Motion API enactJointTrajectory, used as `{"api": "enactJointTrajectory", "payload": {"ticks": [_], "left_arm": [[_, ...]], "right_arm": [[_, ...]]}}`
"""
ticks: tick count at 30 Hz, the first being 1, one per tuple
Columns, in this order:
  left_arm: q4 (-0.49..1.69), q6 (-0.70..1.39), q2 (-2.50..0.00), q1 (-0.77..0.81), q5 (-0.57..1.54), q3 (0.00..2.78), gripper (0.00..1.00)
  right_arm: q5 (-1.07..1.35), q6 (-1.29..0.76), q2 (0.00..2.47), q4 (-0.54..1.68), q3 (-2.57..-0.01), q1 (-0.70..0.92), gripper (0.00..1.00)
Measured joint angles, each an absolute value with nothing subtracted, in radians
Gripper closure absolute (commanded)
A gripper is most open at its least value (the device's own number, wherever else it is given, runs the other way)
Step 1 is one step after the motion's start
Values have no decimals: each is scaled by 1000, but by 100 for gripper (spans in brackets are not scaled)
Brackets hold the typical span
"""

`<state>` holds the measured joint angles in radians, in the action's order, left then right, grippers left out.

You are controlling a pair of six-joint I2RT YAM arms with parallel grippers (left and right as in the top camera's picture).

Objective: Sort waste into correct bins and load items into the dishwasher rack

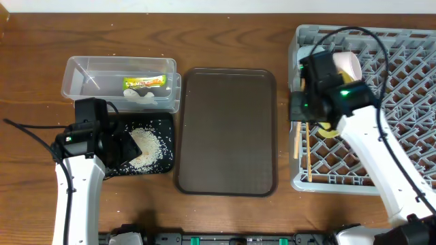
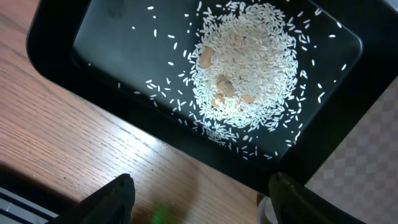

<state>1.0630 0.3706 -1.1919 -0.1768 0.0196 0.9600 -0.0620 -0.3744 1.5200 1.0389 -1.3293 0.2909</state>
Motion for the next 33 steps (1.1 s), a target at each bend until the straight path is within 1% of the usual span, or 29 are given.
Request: {"api": "enactJointTrajectory", "payload": {"ticks": [4, 8, 9, 11, 12, 14, 22, 28, 32, 33], "left_arm": [[1063, 371, -1192, -177, 20, 960, 27], [1063, 371, -1192, -177, 20, 960, 28], [1063, 371, -1192, -177, 20, 960, 28], [1063, 371, -1192, -177, 20, 960, 28], [1063, 371, -1192, -177, 20, 960, 28], [1063, 371, -1192, -177, 20, 960, 28], [1063, 371, -1192, -177, 20, 960, 28], [1060, 370, -1192, -177, 20, 960, 27], [1008, 322, -1192, -167, 76, 960, 27], [992, 310, -1192, -157, 94, 960, 27]], "right_arm": [[-72, -321, 1531, 1079, -1329, 228, 99], [-79, -277, 1559, 1086, -1329, 205, 98], [-80, -272, 1570, 1087, -1329, 203, 94], [-79, -254, 1598, 1087, -1329, 202, 84], [-79, -255, 1609, 1087, -1329, 202, 78], [-78, -248, 1636, 1081, -1329, 202, 70], [-78, -237, 1669, 1069, -1329, 202, 66], [-31, -237, 1667, 1056, -1329, 202, 64], [-7, -245, 1632, 1029, -1327, 202, 60], [0, -246, 1610, 1014, -1327, 202, 55]]}}
